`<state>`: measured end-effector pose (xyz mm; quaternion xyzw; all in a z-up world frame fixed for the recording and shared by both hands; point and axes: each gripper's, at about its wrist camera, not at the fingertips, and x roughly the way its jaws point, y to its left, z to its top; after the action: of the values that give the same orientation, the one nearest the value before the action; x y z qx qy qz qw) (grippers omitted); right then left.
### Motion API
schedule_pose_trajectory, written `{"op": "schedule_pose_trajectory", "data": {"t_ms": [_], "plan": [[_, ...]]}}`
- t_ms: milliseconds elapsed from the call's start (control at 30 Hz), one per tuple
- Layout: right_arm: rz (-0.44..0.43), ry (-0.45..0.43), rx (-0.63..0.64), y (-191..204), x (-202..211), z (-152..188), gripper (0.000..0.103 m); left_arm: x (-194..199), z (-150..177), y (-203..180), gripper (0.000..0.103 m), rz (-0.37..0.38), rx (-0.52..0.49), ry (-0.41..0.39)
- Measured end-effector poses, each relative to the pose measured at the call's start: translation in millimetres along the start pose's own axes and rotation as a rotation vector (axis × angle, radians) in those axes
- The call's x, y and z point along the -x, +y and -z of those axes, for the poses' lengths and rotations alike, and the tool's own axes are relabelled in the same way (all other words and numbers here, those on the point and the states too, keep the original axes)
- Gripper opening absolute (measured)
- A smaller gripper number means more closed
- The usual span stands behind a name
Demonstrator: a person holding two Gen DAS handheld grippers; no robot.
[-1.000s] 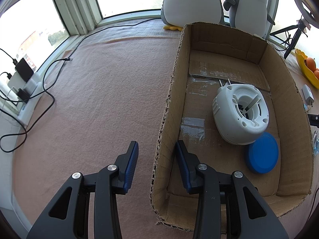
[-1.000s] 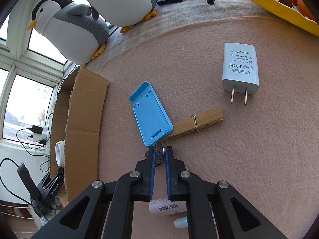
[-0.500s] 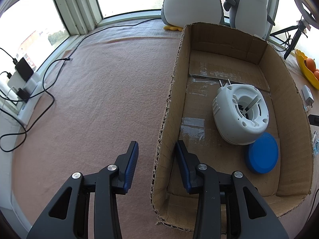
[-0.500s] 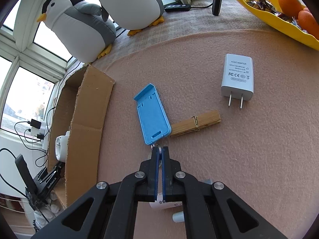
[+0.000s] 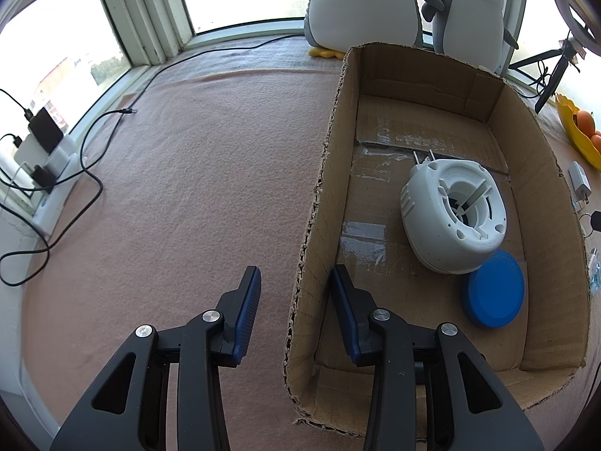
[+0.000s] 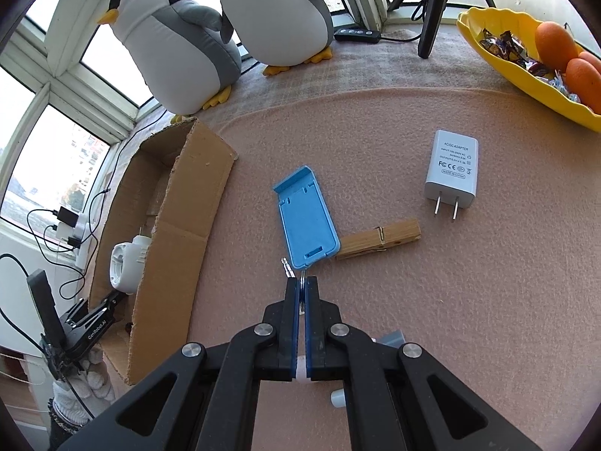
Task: Organize rigid objects
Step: 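Carry the keyring with the right tool into the box and release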
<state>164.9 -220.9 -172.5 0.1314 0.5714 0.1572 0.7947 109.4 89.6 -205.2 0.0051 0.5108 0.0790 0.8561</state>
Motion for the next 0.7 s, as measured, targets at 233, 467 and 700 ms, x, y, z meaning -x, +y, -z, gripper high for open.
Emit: {"op": "schedule_pose_trajectory", "data": {"t_ms": [233,467,700], "plan": [[-0.039,-0.037,0.014,14.1,18.5,0.1,0.002,-0.1,-0.1,0.0,0.038,0.000,0.000,0.000],[-0.108,-0.070,0.091,59.2,37.6,2.4,0.002,-0.2,0.0,0.2,0.038,0.000,-0.001,0.000],[-0.181,-0.061,0.188,112.6,39.1,8.0,0.002,-0.2,0.1,0.3,0.038,0.001,0.000,-0.001]]}}
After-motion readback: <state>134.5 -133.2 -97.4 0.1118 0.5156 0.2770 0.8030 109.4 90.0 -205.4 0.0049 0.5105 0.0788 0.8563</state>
